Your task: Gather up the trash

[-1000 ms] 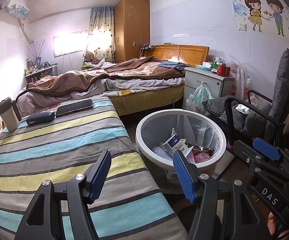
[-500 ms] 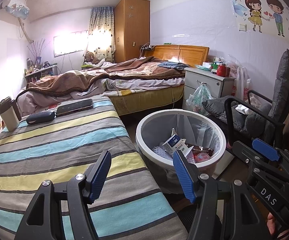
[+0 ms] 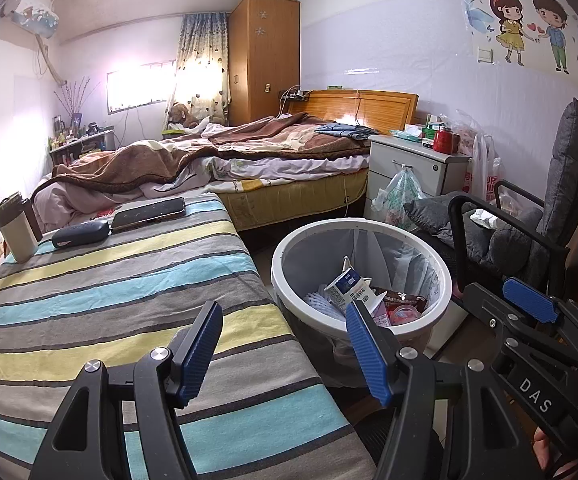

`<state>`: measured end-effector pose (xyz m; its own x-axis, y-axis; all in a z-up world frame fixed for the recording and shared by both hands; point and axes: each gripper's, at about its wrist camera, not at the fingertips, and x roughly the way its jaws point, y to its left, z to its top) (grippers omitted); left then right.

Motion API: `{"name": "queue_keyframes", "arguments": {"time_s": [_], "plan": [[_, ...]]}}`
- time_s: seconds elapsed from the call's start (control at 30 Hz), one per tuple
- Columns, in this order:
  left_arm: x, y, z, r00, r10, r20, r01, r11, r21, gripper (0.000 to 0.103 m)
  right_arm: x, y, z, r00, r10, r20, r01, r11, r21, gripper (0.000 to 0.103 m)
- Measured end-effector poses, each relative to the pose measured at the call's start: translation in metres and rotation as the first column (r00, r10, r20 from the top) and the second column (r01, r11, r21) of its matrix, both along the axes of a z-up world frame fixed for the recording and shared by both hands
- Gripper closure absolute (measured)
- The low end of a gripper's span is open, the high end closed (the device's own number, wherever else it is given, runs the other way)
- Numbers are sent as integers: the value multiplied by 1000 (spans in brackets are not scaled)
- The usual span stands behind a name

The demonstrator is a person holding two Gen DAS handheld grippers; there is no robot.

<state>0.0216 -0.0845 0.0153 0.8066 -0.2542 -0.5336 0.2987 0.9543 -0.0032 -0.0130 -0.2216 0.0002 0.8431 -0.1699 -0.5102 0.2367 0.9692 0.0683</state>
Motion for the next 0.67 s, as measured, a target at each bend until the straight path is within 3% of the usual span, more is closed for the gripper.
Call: {"name": "queue_keyframes", "arguments": {"time_s": [0.67], "plan": [[-1,-3,-1,1000,-6,-7,6,1000,-9,39,-1,2,0,1000,0,-3,0,1000,1,50]]}}
